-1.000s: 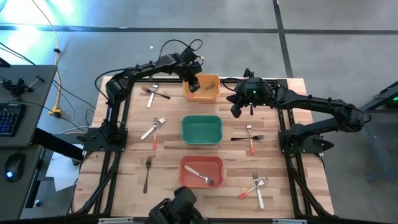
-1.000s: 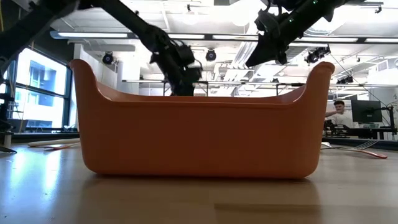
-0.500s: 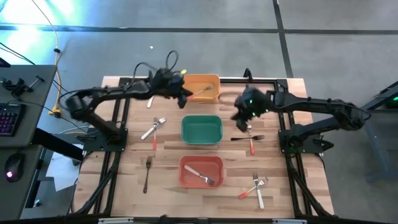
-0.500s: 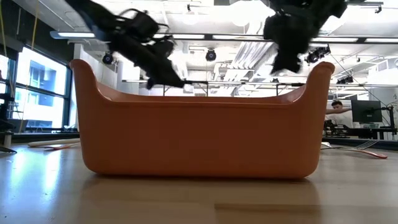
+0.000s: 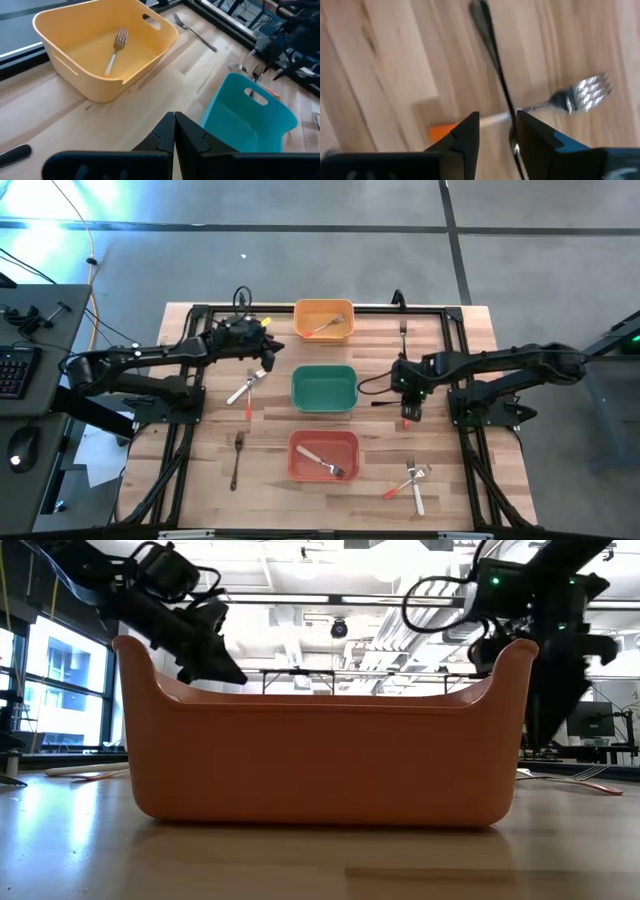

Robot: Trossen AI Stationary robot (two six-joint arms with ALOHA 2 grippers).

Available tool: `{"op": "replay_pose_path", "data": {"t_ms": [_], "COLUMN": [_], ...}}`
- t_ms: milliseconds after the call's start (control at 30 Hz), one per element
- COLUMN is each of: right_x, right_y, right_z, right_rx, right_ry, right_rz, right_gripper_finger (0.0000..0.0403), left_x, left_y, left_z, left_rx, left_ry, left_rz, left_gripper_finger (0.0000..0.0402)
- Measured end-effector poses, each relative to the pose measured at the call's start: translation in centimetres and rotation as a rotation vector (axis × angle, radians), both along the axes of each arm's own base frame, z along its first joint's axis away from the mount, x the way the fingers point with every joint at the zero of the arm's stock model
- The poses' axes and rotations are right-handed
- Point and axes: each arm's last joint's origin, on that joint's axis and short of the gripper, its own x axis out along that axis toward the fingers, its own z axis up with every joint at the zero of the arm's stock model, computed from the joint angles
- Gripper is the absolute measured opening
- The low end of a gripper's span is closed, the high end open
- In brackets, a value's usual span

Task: Sort silverware by color (type)
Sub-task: Put the black fork into the green bin

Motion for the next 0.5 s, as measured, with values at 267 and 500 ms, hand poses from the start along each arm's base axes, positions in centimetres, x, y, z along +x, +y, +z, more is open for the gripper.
{"op": "replay_pose_path", "data": {"t_ms": [267,500], "right_x": [1.3,2.0], "right_y": [-0.3,-0.4], "right_z": [-2.0,-4.4], "right_rx": [-0.047,-0.036], "right_ry": [0.061,0.18], "right_rz": [0.082,0.111], "right_gripper_finger": [0.0113,0.0112], "left_x": [-0.4,-0.3], "left_y": [-0.2,-0.4], "left_z": [0.1,0.1], "left_rx": [0.006,0.006], "left_ry": [-0.007,-0.006], "left_rz": [0.006,-0.003], "left_gripper_finger": [0.0,0.0]}}
